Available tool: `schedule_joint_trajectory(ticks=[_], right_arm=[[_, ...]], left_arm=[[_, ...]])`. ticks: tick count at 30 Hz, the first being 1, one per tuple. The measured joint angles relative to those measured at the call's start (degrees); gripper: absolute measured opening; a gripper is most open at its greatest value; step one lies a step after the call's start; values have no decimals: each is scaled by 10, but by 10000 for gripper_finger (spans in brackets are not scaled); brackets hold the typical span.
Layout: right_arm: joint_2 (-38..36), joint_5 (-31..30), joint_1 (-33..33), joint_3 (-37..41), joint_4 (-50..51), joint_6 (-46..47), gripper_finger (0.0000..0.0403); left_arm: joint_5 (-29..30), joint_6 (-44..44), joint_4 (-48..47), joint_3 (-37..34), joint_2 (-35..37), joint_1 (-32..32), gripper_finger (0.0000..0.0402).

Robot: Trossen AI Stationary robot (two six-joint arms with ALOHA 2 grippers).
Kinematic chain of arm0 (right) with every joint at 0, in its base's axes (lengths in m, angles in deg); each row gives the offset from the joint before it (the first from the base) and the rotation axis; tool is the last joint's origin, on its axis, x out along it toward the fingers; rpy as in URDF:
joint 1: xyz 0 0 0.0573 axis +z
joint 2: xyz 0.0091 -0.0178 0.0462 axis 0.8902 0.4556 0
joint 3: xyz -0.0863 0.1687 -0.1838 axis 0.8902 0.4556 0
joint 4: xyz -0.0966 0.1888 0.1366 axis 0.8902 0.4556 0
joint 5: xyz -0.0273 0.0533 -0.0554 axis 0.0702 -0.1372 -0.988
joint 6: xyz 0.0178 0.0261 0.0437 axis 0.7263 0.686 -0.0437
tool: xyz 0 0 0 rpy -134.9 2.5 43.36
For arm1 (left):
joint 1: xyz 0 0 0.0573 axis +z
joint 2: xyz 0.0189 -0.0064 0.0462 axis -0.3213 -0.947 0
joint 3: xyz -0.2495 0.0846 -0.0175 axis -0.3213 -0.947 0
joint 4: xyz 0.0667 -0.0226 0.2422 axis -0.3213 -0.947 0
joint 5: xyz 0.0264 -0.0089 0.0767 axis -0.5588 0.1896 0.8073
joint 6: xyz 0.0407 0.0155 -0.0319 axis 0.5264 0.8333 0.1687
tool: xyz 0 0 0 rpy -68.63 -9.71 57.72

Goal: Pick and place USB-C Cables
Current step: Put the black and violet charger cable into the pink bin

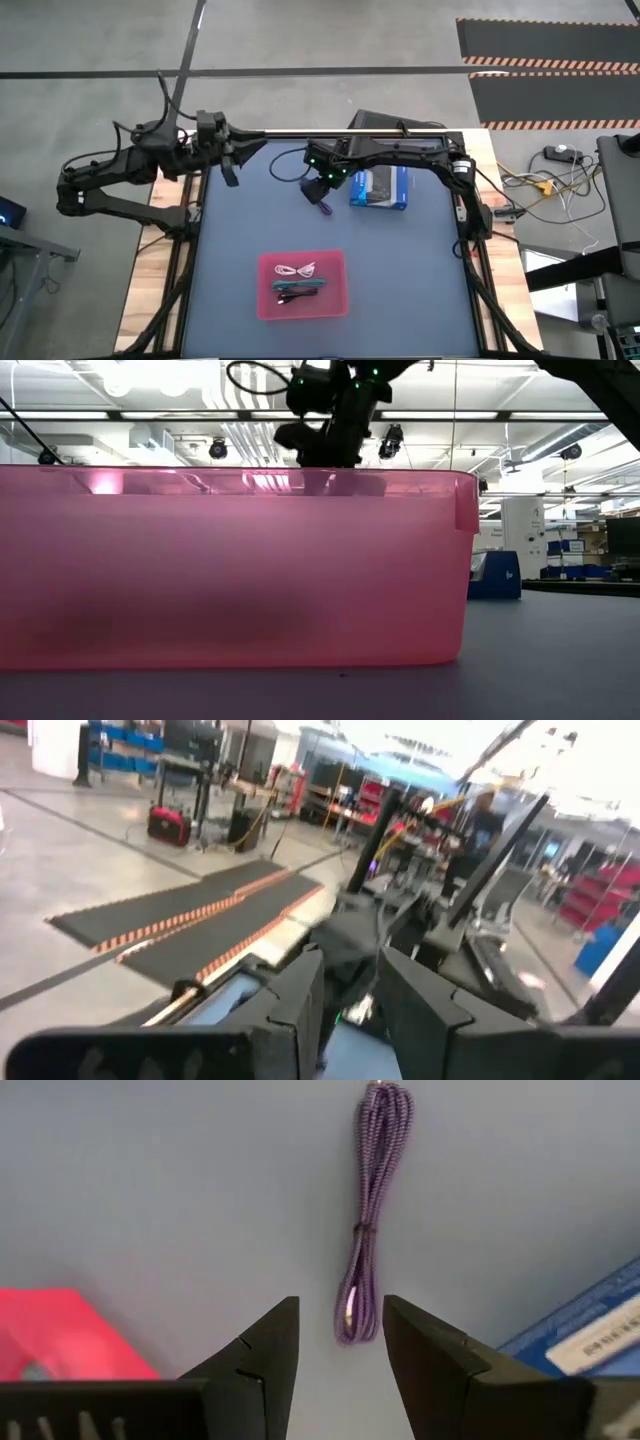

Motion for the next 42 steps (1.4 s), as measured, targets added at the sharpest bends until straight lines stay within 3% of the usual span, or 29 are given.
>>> schedule_joint_trajectory(ticks=[6, 12, 20, 36, 42], right_arm=[[1, -5, 1, 60, -66, 15, 137], [1, -73, 2, 97, -117, -18, 137], [9, -68, 7, 129, -222, -55, 137], [121, -57, 10, 58, -136, -36, 134], [122, -58, 10, 58, -133, -37, 85]], left_arm=[[1, 3, 36, 0, -3, 1, 83], [2, 13, 36, 0, -7, 1, 83], [2, 19, 50, 0, -10, 1, 83], [4, 34, 51, 0, -11, 1, 83], [4, 35, 50, 0, -11, 1, 83]])
